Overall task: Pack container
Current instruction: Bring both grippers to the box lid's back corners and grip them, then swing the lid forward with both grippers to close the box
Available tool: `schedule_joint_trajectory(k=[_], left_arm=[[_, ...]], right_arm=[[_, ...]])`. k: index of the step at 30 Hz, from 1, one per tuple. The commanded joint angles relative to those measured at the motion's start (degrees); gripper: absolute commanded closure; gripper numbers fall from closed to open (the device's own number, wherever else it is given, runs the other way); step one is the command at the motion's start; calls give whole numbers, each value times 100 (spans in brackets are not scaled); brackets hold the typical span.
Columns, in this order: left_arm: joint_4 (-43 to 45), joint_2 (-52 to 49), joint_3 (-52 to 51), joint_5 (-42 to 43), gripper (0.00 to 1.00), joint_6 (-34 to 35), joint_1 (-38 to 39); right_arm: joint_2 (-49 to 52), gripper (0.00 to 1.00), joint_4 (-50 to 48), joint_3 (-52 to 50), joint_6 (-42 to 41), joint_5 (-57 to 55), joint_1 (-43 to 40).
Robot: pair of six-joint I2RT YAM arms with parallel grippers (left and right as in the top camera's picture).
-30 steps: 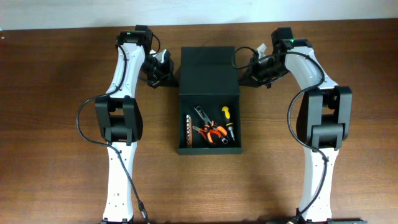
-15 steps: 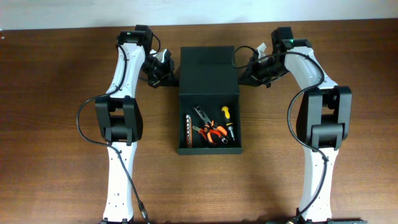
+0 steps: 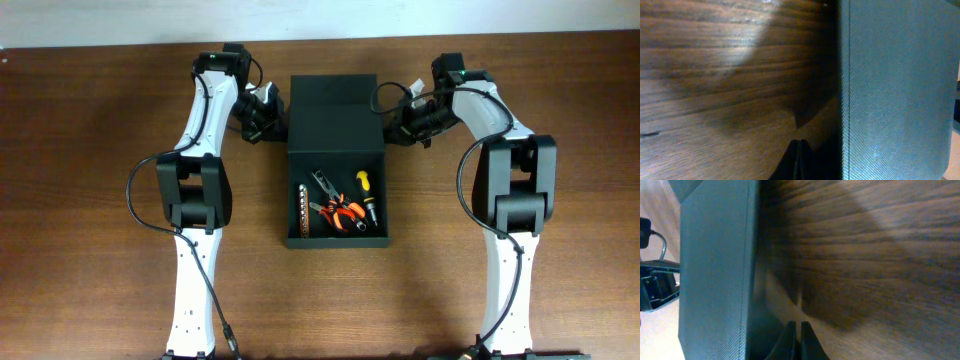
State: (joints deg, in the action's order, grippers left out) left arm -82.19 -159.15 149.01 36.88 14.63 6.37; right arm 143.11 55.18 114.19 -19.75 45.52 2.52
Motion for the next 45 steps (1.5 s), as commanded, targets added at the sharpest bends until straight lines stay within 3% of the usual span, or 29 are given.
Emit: schedule_joint_trajectory(k=[1,15,29,35,38,42,45], left_arm=[[35,-136,-48,114,98,81,2],[192,-243,-48,560,98,120,2],[560,-243,-48,651,98,83,-138],[815,-243,-48,1292,98,-192,-275],[826,-243,-48,2256,98,-955,-345],[796,-240,-46,2621,98,-1137,-372],[706,-229,-46,3252,98,-1644,-372]], right_arm=[[68,96,-13,-35,-28,258,74],[68,96,-31,-35,-26,450,85],[68,96,-734,-35,-28,1071,63],[68,96,-1268,-35,-31,2026,-74],[68,96,-1534,-33,-26,2769,-162],[63,96,-1687,-28,-28,3316,-223],[63,96,-1690,-28,-28,3574,-227]])
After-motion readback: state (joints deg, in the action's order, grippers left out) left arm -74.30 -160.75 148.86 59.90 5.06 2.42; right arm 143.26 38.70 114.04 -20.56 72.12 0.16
